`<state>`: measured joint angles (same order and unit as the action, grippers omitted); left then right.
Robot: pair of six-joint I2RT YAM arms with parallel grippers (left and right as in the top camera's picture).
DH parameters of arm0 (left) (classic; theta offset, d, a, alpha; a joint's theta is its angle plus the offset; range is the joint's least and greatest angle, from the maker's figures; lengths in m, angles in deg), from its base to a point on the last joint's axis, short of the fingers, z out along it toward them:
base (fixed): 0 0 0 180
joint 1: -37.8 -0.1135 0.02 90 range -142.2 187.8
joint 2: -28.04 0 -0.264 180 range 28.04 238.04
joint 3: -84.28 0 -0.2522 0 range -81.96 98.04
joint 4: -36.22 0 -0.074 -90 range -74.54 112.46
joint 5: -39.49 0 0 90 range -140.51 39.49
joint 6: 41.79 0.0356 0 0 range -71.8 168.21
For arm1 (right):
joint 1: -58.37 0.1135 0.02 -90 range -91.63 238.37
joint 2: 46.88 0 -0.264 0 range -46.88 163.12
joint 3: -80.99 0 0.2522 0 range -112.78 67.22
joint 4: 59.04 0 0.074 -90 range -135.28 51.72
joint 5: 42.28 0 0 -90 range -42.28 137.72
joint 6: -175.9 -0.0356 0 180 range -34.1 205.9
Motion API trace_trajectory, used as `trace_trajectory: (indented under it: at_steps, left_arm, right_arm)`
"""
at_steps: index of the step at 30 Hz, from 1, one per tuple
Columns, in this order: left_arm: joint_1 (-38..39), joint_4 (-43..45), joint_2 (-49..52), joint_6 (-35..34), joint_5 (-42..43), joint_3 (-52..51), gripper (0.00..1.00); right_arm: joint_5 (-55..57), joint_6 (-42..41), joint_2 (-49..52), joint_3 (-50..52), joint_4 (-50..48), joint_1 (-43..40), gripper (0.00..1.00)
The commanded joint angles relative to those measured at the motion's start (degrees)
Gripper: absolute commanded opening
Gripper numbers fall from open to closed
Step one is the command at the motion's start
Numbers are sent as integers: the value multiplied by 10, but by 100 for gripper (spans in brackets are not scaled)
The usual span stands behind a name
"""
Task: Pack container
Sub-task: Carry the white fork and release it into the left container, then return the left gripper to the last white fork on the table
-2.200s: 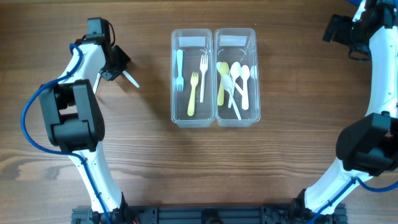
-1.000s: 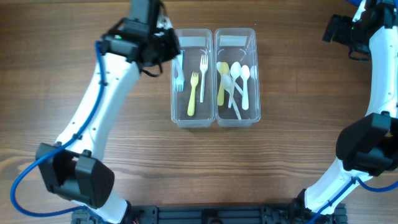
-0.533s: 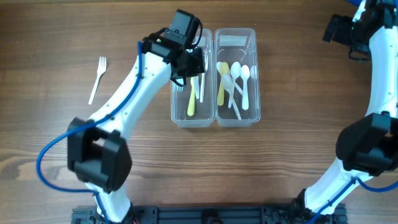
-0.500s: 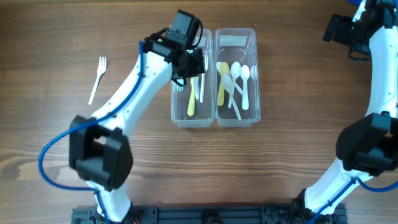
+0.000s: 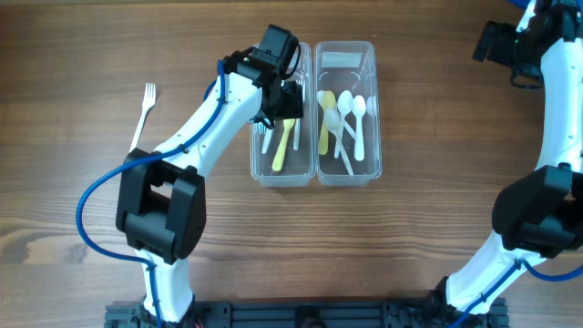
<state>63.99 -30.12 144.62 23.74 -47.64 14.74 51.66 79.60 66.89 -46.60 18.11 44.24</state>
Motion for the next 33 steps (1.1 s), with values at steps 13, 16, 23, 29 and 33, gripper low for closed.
trace_trajectory:
  at_steps: [13, 16, 23, 29, 33]
  left_arm:
    - [-138, -92, -183, 139, -137, 29, 76]
    - [-183, -100, -204, 138, -131, 29, 80]
    - [-262, -111, -198, 183, -126, 26, 82]
    - [-334, -105, -153, 263, -126, 26, 79]
    - [-362, -92, -116, 293, -124, 26, 79]
  right_arm:
    - [8, 3, -4, -8, -2, 3, 100]
    - [8, 3, -4, -8, -2, 3, 100]
    - [7, 3, -4, -8, -2, 3, 100]
    - [8, 3, -4, -8, -2, 3, 100]
    - [8, 3, -4, -8, -2, 3, 100]
